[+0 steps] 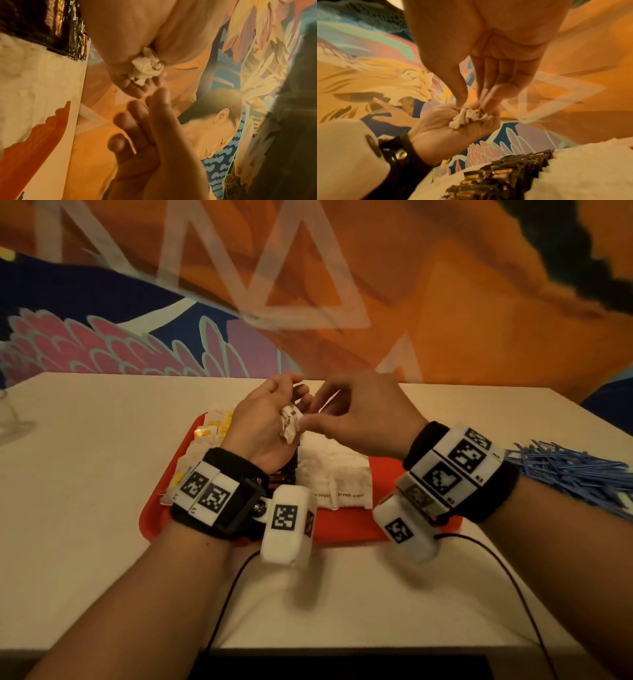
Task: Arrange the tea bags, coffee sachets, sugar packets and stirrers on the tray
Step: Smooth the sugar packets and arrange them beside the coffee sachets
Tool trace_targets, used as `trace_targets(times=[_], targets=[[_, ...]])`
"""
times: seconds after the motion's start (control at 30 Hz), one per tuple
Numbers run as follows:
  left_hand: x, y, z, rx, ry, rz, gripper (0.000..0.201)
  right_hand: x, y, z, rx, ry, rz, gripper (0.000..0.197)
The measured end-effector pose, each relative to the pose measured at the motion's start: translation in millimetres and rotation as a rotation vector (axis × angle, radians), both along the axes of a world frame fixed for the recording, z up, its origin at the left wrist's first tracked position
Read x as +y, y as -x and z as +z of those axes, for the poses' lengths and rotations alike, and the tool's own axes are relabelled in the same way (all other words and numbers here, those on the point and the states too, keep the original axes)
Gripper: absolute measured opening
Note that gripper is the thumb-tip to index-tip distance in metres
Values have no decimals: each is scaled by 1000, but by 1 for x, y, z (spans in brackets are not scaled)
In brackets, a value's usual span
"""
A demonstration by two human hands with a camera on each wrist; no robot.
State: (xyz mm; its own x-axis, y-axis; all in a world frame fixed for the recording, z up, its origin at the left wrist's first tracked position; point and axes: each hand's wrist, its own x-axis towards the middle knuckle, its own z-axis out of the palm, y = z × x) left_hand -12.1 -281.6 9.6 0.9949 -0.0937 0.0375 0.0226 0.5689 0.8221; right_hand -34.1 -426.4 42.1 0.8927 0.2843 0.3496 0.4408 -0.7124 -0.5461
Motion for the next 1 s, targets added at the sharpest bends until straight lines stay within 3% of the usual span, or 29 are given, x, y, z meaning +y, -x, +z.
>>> trace_targets(times=[0.27, 0.4, 0.53, 0.6, 0.73, 0.8, 0.9, 1.0], targets=[[-9, 24, 3, -75, 138, -8, 19, 12, 17, -18, 347, -547, 32, 15], [-9, 32, 5, -82, 197, 42, 21, 14, 30, -20, 366, -731, 44, 17], [-1, 34, 6, -47, 215, 198, 25, 9, 40, -14, 374, -949, 43, 23], [6, 38, 7, -39, 121, 243, 23, 5, 42, -10, 367, -970, 49, 23], [13, 51, 9, -167, -421, 133, 42, 3, 41, -5, 318, -871, 51, 23], [14, 55, 9, -278, -609, 103, 33, 2, 41, -3, 304, -836, 38, 23], [16, 57, 10, -322, -589, 93, 12, 1, 42, 1, 349, -912, 21, 23], [15, 62, 11, -303, -520, 30, 11, -1, 41, 0, 405, -1053, 2, 24]])
